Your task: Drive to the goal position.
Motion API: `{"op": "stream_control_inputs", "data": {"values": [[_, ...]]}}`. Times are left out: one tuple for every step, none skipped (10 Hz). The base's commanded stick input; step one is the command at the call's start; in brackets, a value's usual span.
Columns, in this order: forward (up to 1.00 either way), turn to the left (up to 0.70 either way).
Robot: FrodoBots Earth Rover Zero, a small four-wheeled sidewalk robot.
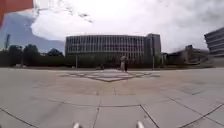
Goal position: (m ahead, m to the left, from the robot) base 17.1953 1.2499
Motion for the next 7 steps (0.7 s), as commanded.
{"op": "stream_control_inputs", "data": {"values": [[0.70,0.00],[0.70,0.00],[0.70,0.00],[0.70,0.00],[0.70,0.00],[0.70,0.00],[0.70,0.00]]}}
